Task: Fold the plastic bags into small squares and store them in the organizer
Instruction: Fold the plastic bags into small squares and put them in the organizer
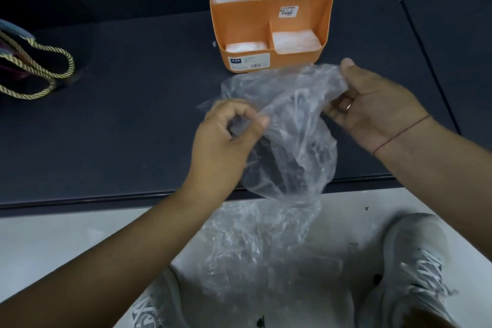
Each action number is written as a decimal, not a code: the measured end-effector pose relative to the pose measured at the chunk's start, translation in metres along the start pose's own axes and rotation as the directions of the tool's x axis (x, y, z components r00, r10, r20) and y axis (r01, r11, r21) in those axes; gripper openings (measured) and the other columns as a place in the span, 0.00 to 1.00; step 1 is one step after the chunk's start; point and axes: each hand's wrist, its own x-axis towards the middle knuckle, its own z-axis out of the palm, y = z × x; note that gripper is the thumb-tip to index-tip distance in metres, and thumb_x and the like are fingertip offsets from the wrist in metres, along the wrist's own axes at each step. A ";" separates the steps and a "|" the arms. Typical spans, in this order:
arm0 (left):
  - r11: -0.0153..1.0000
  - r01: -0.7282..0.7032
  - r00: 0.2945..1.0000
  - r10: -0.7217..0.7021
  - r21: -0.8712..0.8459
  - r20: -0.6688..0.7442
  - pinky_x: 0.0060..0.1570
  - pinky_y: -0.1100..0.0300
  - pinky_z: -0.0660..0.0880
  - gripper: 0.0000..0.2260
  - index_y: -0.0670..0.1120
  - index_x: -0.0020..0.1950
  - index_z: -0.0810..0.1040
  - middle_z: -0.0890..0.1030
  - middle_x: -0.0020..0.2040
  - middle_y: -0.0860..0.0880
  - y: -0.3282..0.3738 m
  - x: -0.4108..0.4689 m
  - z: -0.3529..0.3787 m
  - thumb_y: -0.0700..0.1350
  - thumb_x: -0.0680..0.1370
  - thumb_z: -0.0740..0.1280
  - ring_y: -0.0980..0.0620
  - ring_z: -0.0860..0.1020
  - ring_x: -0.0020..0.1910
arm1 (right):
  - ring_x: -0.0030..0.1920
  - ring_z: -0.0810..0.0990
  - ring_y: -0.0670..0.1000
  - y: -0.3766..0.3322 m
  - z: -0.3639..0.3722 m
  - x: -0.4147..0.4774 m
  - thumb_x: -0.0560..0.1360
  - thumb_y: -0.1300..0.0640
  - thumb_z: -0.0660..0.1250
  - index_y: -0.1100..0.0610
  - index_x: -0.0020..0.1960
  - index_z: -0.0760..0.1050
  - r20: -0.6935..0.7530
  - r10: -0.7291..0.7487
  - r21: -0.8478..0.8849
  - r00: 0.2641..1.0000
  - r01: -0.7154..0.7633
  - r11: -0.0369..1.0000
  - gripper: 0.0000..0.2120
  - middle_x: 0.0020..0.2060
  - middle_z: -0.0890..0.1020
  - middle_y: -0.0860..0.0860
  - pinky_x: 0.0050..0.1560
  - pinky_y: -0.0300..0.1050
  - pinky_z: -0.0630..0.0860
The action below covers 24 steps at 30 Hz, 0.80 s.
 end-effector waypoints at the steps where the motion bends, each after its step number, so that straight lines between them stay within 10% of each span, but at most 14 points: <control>1: 0.994 0.058 0.998 -0.056 -0.093 0.017 0.46 0.66 0.73 0.06 0.52 0.40 0.77 0.79 0.40 0.56 0.002 0.001 -0.005 0.45 0.75 0.72 0.58 0.76 0.42 | 0.35 0.81 0.44 -0.002 -0.004 0.002 0.80 0.55 0.64 0.56 0.40 0.74 -0.002 -0.072 -0.051 0.997 0.072 0.996 0.10 0.31 0.82 0.46 0.46 0.41 0.80; 10: 0.942 0.157 0.985 -0.173 -0.297 -0.029 0.34 0.69 0.74 0.06 0.46 0.42 0.77 0.81 0.30 0.54 0.007 0.008 -0.039 0.37 0.75 0.70 0.60 0.77 0.30 | 0.28 0.67 0.40 -0.009 -0.025 0.009 0.81 0.52 0.61 0.57 0.36 0.69 0.223 -0.588 -0.681 0.777 0.556 0.476 0.17 0.26 0.69 0.43 0.32 0.31 0.66; 18: 0.917 0.222 0.906 -0.320 0.331 0.278 0.57 0.68 0.72 0.20 0.54 0.61 0.76 0.81 0.57 0.58 -0.001 0.032 -0.078 0.55 0.70 0.71 0.61 0.78 0.57 | 0.33 0.79 0.39 -0.010 -0.014 0.007 0.74 0.62 0.71 0.55 0.42 0.80 0.477 -0.134 -0.610 0.868 0.437 0.660 0.04 0.31 0.83 0.42 0.36 0.30 0.74; 21: 0.933 0.130 0.855 -0.277 0.336 0.439 0.63 0.65 0.69 0.34 0.56 0.70 0.71 0.77 0.63 0.61 0.019 0.045 -0.058 0.65 0.65 0.68 0.66 0.74 0.63 | 0.35 0.79 0.42 -0.005 0.002 0.007 0.72 0.58 0.72 0.53 0.41 0.80 0.539 -0.078 -0.581 0.839 0.437 0.687 0.01 0.33 0.83 0.44 0.40 0.34 0.76; 24: 0.963 0.160 0.817 -0.252 0.216 0.518 0.54 0.68 0.76 0.20 0.48 0.61 0.78 0.84 0.52 0.53 0.031 0.051 -0.022 0.55 0.72 0.71 0.62 0.81 0.51 | 0.35 0.80 0.42 0.000 0.018 0.008 0.73 0.58 0.69 0.56 0.42 0.79 0.582 -0.063 -0.483 0.811 0.407 0.775 0.02 0.34 0.83 0.46 0.39 0.34 0.76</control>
